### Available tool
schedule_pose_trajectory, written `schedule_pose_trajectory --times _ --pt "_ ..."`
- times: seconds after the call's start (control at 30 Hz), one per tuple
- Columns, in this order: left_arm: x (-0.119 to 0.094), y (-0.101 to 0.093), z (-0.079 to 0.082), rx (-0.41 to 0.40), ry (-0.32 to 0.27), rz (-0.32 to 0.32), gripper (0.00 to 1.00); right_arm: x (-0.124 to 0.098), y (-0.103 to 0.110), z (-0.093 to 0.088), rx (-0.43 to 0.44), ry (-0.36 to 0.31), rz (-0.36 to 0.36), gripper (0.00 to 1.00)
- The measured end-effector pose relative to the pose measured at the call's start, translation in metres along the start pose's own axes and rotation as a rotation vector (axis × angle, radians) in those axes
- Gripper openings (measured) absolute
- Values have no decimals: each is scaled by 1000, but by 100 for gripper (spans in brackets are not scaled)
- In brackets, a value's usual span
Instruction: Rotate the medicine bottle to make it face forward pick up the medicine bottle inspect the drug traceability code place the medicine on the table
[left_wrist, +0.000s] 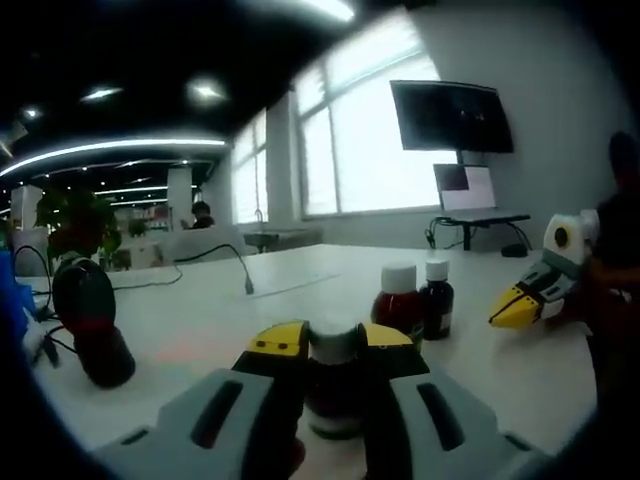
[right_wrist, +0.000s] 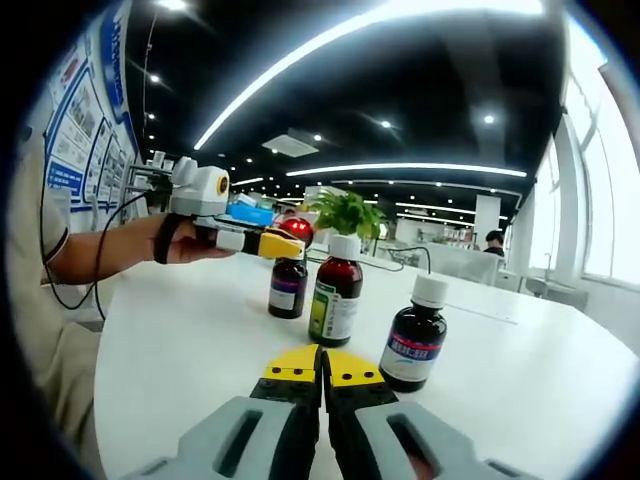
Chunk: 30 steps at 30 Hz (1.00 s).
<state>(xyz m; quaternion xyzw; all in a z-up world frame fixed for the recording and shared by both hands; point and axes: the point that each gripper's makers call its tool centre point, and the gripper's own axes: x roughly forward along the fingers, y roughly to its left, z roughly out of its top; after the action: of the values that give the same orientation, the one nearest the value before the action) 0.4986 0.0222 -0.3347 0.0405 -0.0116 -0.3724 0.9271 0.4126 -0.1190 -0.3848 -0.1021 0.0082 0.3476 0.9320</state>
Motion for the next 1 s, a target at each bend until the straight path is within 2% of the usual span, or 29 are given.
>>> schedule_pose_trajectory --times 0.3,0.43,0.57,0.77,1.0 --pt "2 1 -1 -39 3 -58 12 0 -1 -1 -2 3 -1 0" --pt "0 0 -3 -74 -4 -73 12 0 -1 -1 -3 5 -1 0" --pt "0 -1 -2 -75 -3 -81 12 0 -1 -1 -4 5 0 0" --pt "2 2 -2 -78 2 -82 12 0 0 -1 -5 4 -1 0" --pt "-1 4 -1 -113 5 -55 14 0 1 0 -3 3 0 0"
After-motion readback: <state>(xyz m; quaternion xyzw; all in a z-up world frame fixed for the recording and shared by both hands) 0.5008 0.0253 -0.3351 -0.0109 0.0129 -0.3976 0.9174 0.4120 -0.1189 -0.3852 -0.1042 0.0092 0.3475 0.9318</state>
